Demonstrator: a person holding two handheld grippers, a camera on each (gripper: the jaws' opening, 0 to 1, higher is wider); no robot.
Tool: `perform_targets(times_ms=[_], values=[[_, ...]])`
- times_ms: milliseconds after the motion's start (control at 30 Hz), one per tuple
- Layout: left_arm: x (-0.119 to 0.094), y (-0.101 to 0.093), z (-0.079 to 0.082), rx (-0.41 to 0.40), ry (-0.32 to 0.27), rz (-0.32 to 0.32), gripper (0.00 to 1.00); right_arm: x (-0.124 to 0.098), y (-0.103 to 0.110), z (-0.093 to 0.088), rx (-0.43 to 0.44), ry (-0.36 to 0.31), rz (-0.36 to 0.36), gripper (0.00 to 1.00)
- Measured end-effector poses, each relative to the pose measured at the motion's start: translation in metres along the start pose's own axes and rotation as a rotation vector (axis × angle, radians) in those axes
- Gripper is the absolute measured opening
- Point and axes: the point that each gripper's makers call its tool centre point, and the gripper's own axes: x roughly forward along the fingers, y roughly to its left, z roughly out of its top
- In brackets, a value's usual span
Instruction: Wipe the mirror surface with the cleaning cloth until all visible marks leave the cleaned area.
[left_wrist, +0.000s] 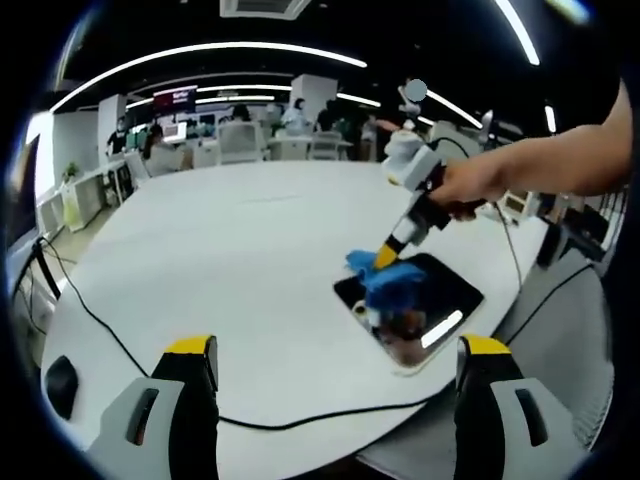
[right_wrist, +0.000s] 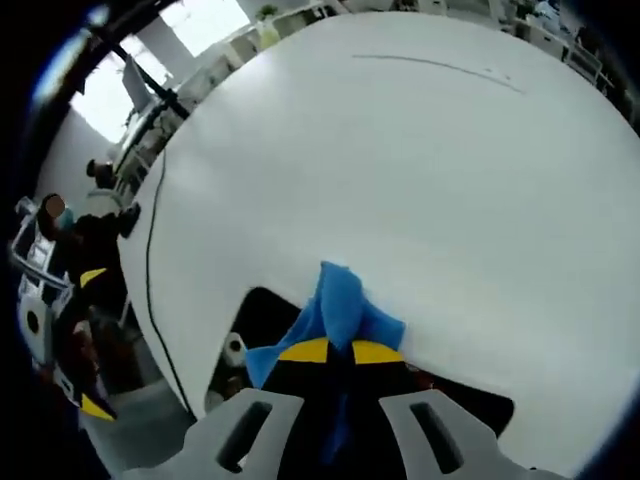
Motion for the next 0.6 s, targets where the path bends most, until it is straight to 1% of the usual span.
perform_targets(times_ms=[100, 133, 200, 267, 333, 433, 500, 600], values=[[0.0042, -0.0041, 0.0002, 0.01, 0.006, -0.007, 1.0, 0.0004, 0.0, 0.0007, 0.024, 0.012, -0.017, 0.01], [0.0053, -0.0054, 0.0007, 0.029, 0.007, -0.002, 1.0, 0.0007, -0.0005, 0.0011, 0.033, 0.022, -0.021, 0.01], [0.0061, -0.0059, 0.0013, 0.051, 0.01, 0.011, 1.0, 0.0013, -0.0003, 0.0014, 0.031, 0.033, -0.023, 0.01], [0.0062, -0.0075, 0.0021, 0.053, 0.01, 0.003, 1.0, -0.0028, 0.002, -0.0019, 0.025, 0.035, -0.024, 0.01], [0.0057, -0.0075, 0.0029, 0.054, 0.009, 0.004, 1.0, -0.0078, 0.005, -0.0057, 0.014, 0.023, -0.025, 0.01], [0.0042, -0.007, 0.0038, 0.047, 0.005, 0.009, 1.0, -0.0053, 0.0033, -0.004, 0.01, -0.003, -0.026, 0.01], [0.0042, -0.0075, 0.0006, 0.05, 0.009, 0.009, 1.0, -0.0036, 0.002, -0.0022, 0.019, -0.009, -0.025, 0.01], [0.0038, -0.0114, -0.0034, 0.056, 0.016, 0.005, 1.0, -0.003, 0.0008, -0.0016, 0.064, -0.016, 0.0, 0.01]])
